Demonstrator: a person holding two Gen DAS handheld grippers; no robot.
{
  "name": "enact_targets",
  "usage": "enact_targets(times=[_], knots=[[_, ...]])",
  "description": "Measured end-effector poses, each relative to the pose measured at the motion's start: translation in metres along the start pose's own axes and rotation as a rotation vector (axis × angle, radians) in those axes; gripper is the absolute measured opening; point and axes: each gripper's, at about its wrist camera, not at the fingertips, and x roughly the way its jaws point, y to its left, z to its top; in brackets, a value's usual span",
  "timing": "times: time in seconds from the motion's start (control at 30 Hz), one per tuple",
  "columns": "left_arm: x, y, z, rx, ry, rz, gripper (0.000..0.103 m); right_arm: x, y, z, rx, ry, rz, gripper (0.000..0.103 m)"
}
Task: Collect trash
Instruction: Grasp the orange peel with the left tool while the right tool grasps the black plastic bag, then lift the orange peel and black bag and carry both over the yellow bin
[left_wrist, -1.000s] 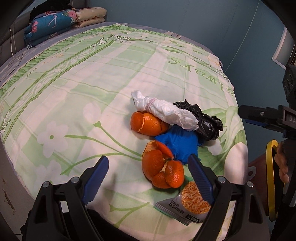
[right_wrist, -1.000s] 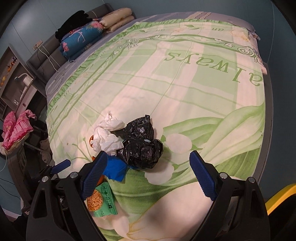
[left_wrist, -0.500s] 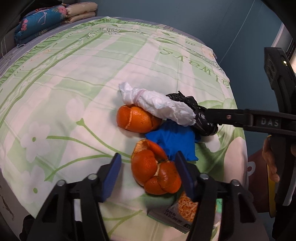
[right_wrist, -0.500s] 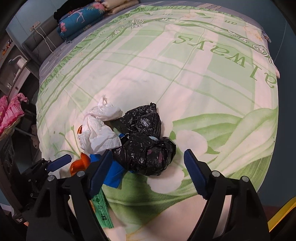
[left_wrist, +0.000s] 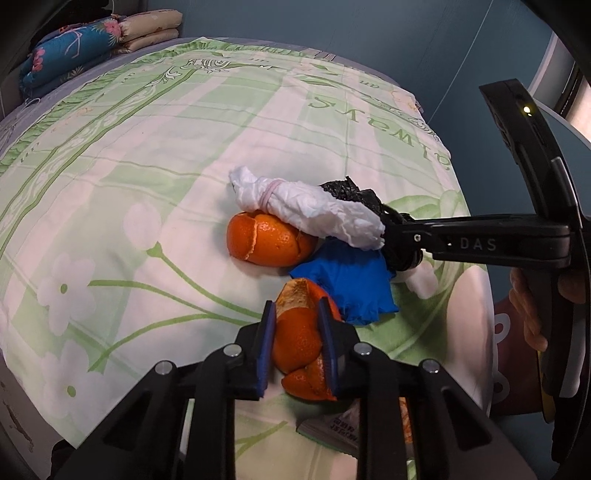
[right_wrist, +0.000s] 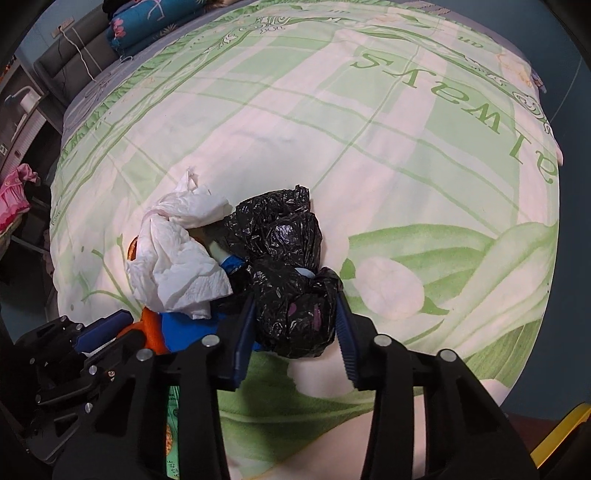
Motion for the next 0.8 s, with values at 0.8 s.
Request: enact_targets(times=[0.8], knots=[[-0.049,0.016,-0.003,-0.037,-0.067,0.016,0.020,-0.065,0.001,-0.022,0.005,-0.127,-0.019,0.022]])
